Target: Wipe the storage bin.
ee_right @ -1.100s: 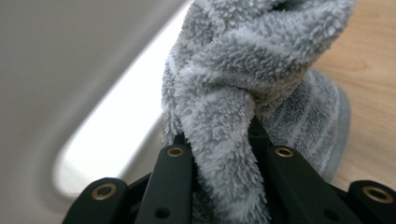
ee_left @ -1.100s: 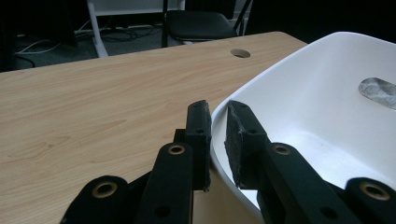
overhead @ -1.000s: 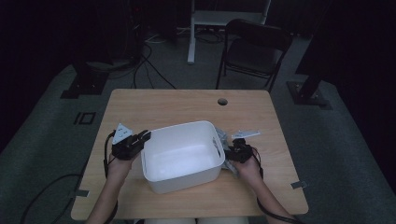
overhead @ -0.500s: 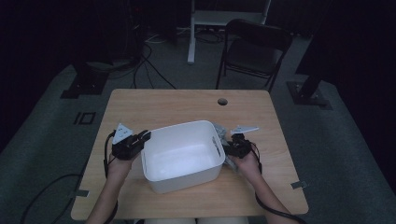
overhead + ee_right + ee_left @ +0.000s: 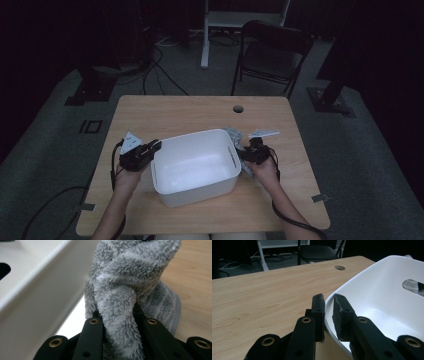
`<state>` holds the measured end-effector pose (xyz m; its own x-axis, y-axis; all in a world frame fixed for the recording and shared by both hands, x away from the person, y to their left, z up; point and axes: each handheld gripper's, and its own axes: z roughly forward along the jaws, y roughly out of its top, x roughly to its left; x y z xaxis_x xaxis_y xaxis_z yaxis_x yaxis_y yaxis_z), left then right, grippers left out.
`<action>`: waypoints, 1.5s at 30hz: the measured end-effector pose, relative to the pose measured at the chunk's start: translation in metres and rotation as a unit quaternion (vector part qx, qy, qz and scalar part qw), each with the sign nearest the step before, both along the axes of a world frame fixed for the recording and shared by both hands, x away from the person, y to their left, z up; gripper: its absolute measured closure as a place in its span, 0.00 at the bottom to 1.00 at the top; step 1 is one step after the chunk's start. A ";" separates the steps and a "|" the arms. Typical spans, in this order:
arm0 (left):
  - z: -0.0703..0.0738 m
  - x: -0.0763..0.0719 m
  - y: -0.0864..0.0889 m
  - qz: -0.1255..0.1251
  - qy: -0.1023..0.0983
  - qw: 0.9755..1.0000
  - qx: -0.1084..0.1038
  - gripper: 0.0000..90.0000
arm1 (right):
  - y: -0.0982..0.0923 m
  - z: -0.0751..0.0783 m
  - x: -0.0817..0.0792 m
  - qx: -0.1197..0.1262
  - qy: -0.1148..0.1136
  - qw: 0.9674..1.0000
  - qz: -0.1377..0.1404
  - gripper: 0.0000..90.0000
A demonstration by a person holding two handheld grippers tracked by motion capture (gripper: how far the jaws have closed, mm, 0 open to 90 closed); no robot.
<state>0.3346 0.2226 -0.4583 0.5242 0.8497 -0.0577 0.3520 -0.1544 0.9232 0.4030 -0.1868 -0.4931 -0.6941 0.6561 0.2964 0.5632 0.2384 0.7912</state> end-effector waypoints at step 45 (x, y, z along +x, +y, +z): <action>-0.001 0.000 -0.001 0.008 -0.003 1.000 -0.002 0.88 | 0.013 -0.015 0.023 -0.037 0.012 0.999 0.005 0.87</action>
<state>0.3348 0.2213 -0.4589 0.5115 0.8574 -0.0572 0.3486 -0.1462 0.9258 0.4262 -0.1734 -0.5079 -0.6938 0.6699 0.2643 0.5793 0.3011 0.7575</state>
